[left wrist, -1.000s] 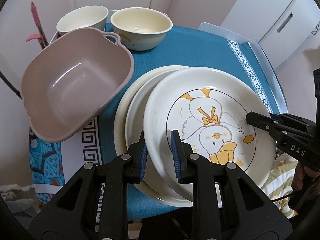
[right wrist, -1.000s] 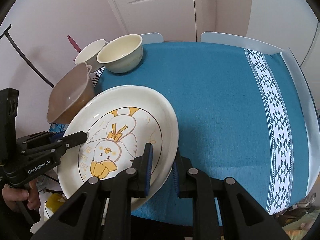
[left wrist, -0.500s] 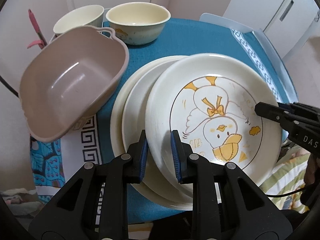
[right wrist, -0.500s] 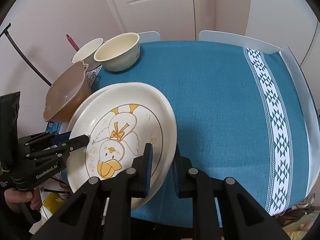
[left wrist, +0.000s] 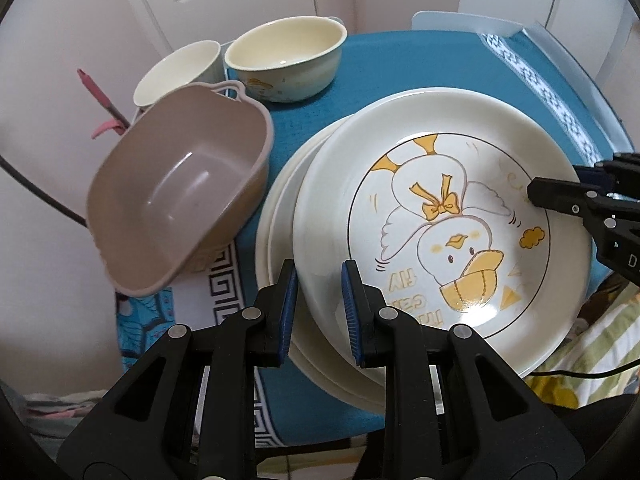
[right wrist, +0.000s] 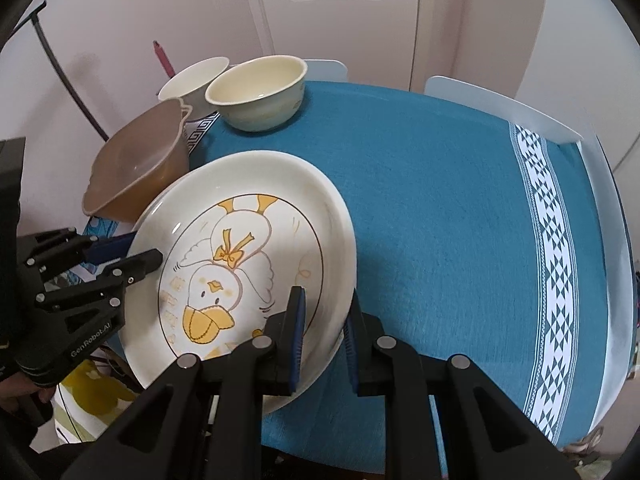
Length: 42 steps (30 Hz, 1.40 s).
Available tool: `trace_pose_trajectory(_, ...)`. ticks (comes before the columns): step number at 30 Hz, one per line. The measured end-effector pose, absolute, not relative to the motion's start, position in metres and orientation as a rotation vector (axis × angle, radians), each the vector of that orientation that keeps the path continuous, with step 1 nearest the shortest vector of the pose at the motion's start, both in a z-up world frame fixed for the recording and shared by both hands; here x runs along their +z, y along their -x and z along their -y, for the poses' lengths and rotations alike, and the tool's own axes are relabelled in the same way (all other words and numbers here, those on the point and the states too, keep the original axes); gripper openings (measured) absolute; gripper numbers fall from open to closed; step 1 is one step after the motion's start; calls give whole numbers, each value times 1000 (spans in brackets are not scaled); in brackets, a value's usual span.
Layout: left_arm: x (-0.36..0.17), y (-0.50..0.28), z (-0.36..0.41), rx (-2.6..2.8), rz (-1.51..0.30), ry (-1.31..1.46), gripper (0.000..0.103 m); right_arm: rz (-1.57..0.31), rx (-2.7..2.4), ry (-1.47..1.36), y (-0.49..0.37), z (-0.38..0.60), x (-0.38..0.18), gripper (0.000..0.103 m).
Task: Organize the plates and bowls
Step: 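Press the duck plate down onto the stack, then open both tools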
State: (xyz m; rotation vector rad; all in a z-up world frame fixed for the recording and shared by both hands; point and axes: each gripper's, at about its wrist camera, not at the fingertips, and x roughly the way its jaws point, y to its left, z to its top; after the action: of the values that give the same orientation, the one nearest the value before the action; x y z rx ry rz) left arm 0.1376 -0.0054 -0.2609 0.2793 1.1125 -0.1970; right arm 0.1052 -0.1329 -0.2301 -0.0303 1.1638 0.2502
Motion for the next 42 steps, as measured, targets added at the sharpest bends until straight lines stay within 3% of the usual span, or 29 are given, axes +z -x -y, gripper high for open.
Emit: trace_pose_trajectory(42, -256, -121, 21, -30, -1118, -424, 20, -1117, 290, 337, -103, 109, -234, 17)
